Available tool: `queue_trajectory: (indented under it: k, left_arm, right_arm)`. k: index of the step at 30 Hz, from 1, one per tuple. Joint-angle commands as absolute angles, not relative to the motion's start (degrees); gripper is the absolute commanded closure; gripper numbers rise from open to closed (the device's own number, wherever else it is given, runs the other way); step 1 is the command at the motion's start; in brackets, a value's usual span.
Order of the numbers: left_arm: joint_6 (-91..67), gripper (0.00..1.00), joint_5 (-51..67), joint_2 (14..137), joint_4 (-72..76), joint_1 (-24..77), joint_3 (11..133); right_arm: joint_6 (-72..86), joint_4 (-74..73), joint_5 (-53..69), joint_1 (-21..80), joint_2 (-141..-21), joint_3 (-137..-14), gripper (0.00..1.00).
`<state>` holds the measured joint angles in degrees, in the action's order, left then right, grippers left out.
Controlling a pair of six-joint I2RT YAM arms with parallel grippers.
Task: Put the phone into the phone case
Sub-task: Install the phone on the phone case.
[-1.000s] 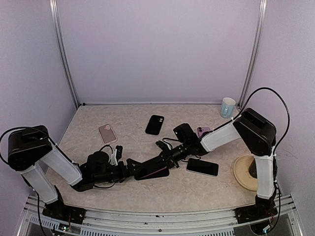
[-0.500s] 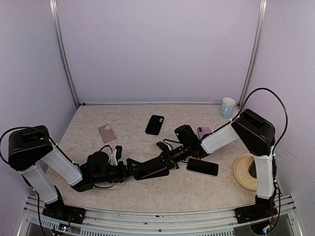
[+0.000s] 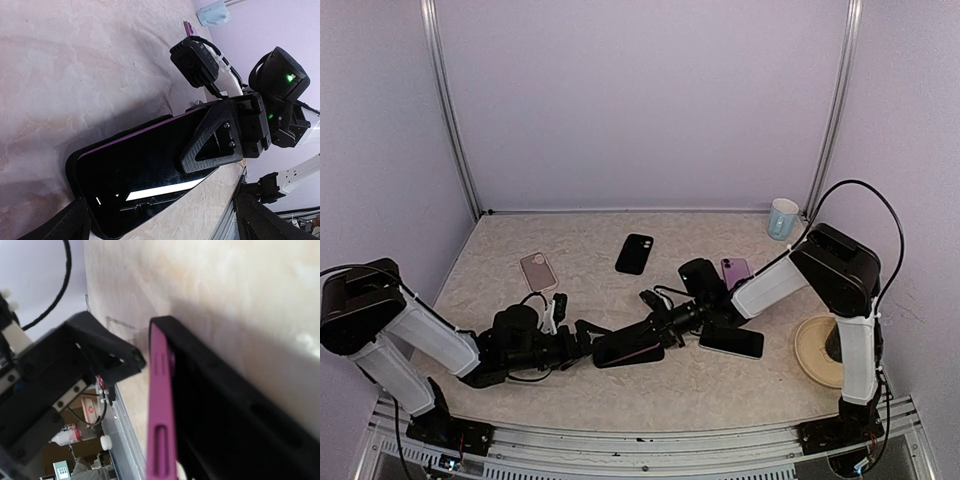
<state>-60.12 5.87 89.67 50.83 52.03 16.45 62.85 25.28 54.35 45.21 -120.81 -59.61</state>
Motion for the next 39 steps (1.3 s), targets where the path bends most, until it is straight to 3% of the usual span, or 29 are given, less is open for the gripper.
queue_trajectory:
  k: [1, 12, 31, 39]
  left_arm:
    - [-58.59, 0.01, 3.95, 87.33, 47.25, 52.38, 17.87]
    - [-57.81, 0.01, 4.78, 88.45, 44.92, 52.29, 19.75]
    - [-57.38, 0.01, 16.9, 91.54, 63.01, 52.47, 20.46]
    - [-58.31, 0.12, 19.08, 92.58, 68.47, 52.56, 19.73]
  right_arm:
    - [62.8, 28.96, 56.21, 45.28, -117.11, -58.27, 1.0]
    - [62.93, 34.73, 58.08, 45.18, -113.26, -57.01, 1.0]
    - [61.3, 39.61, 59.93, 47.23, -111.38, -55.7, 1.0]
    - [58.73, 37.56, 59.62, 47.83, -111.24, -56.03, 1.0]
